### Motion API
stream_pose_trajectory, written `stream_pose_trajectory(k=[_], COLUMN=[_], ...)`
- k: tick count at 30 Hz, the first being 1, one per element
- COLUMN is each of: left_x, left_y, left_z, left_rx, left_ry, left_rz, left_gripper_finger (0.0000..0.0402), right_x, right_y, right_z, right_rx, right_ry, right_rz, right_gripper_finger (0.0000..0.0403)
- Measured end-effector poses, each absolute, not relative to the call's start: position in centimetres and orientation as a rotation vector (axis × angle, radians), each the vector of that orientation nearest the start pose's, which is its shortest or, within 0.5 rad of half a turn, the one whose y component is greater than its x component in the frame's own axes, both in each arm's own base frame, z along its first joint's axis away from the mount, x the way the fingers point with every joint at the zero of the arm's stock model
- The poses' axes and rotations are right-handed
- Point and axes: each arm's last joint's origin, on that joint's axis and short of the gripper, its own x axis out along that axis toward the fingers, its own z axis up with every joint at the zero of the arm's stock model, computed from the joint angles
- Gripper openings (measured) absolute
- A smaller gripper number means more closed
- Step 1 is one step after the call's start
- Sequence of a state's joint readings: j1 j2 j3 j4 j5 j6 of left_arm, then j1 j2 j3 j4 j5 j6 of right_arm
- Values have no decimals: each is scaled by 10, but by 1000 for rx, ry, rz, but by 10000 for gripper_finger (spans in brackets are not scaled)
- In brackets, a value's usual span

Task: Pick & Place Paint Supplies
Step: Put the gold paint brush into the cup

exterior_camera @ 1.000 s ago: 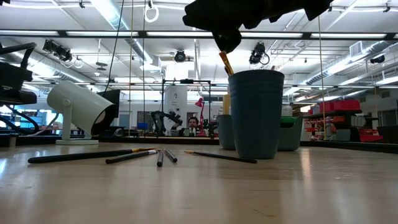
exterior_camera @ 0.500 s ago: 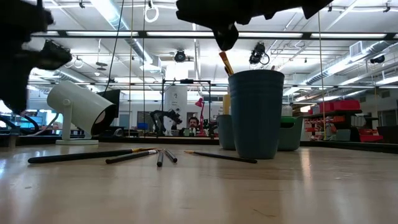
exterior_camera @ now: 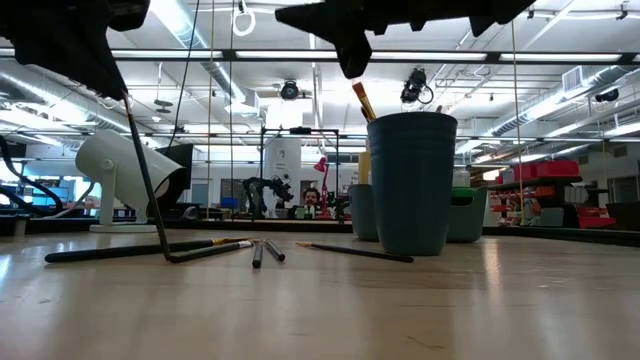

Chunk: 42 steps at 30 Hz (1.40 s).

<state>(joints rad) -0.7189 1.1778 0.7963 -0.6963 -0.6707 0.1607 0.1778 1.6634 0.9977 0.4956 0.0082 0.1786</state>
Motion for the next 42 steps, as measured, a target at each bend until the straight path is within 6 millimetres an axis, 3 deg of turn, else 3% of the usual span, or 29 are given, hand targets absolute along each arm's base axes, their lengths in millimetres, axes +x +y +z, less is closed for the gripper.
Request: stream_pose_trajectory(k=[7, 17, 21, 27, 32, 42], left_x=[171, 172, 172, 172, 172, 177], left_y=[-126, -126, -126, -126, -127, -129], left_z=[233, 233, 233, 233, 233, 238], left_rx=[844, 825, 818, 820, 822, 811], left_ry=[824, 822, 820, 817, 815, 738], left_rz=[-113, -107, -104, -106, -108, -37], left_gripper_finger=[3, 3, 3, 3, 3, 3], right_x=[380, 436, 456, 481, 492, 494], right_y=[54, 53, 56, 61, 62, 60], right_z=[228, 223, 211, 196, 188, 192], right_rx=[186, 194, 208, 280, 299, 290], right_ry=[201, 382, 490, 499, 464, 418], right_rz=[111, 165, 176, 259, 278, 283], right_gripper_finger=[179, 174, 175, 176, 176, 176])
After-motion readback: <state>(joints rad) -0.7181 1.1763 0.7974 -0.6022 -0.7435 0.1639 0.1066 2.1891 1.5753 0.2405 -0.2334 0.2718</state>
